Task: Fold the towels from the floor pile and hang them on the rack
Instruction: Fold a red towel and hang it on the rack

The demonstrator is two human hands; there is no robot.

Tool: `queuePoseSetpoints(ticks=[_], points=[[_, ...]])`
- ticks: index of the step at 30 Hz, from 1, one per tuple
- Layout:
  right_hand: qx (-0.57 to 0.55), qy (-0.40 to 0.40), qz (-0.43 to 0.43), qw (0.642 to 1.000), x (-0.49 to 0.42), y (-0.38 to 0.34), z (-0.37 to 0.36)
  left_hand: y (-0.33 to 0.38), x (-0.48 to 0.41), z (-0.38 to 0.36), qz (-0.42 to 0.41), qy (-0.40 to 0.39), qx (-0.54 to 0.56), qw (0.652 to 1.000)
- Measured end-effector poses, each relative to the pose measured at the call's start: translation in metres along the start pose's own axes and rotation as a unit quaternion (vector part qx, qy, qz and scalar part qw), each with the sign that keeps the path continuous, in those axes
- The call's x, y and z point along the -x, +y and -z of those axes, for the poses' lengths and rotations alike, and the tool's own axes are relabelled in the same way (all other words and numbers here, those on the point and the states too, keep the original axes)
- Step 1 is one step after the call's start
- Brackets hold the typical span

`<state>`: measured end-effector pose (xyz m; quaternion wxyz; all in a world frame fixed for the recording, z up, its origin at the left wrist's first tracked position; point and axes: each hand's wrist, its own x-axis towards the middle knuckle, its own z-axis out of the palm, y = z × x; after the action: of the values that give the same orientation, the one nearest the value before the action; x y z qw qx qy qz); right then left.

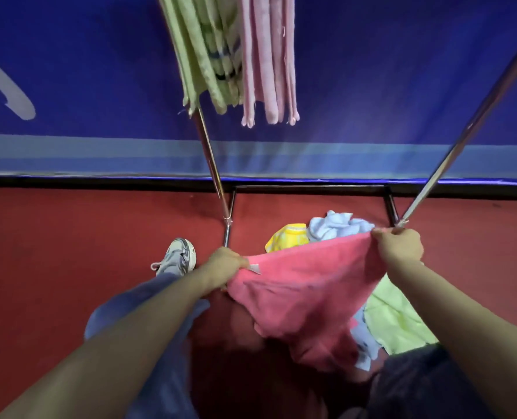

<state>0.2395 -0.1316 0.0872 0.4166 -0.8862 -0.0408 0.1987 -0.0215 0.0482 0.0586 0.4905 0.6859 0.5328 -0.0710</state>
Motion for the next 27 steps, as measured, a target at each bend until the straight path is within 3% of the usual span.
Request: queuePoseSetpoints(ticks=[6, 14, 19, 27], points=[[-0.066, -0.143, -0.034, 0.987, 0.004, 0.006, -0.050, 0.011, -0.008, -0.019, -0.078, -0.096, 0.000, 0.992], [-0.073, -0.297, 0.061, 0.950, 0.037, 0.001, -0.085, 0.043, -0.011, -0.036, -0.160, -0.071, 0.062, 0.983], [-0.003, -0.307, 0.163, 0.938, 0.038, -0.002, -0.082, 0.049, -0.011, -0.039, -0.134, -0.078, 0.060, 0.986], [-0.009, -0.311, 0.170, 0.935, 0.043, -0.010, -0.076, 0.058, -0.006, -0.033, -0.062, -0.132, 0.168, 0.975]])
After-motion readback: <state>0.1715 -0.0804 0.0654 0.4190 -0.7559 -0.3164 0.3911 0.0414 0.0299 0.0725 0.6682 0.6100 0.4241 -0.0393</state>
